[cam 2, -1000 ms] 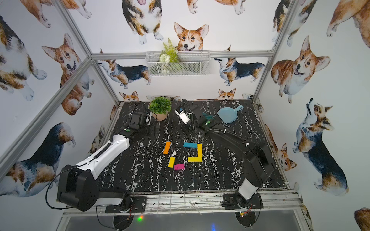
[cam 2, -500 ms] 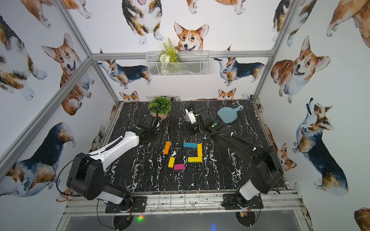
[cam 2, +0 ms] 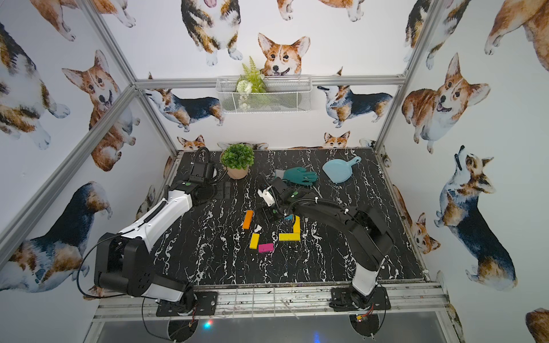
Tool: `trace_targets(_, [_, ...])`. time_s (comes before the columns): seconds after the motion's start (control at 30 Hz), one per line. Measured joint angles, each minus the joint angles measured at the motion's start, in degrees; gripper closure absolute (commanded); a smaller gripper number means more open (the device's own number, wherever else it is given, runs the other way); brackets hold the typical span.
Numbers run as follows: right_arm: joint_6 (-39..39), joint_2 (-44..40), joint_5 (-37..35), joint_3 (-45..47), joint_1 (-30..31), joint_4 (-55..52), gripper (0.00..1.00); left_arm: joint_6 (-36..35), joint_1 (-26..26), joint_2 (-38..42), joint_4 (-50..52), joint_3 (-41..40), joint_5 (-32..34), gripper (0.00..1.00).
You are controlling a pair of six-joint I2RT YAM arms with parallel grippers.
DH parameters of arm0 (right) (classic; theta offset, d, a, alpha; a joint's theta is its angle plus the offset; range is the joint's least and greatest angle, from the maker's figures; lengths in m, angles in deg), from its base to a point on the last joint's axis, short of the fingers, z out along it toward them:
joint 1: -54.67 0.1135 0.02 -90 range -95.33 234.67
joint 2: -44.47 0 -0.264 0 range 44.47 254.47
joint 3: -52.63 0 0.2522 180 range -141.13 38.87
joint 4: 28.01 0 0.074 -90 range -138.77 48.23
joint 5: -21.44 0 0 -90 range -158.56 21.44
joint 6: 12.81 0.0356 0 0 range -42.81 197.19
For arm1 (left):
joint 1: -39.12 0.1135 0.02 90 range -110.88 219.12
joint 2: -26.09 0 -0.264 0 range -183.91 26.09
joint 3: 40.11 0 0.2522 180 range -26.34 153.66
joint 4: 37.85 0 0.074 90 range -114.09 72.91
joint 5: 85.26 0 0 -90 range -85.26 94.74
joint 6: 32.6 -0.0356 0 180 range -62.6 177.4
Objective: Assemble the letter p with building blocks
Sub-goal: Adjust the building block at the center of the board.
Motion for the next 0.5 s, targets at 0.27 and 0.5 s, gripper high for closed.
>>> trace_targets(0.27, [0.98,5.44,5.46,-2.78,4.07,-4.24,0.09,0.85,3.50,1.99,-1.20,-1.46,-2.19,0.00])
trace_targets(0.5, [1.55,7.30,7.85,-3.06,6.21,-8.26,0.10,1.55,4.55,2.21,-2.75,-1.86,-4.33,0.00])
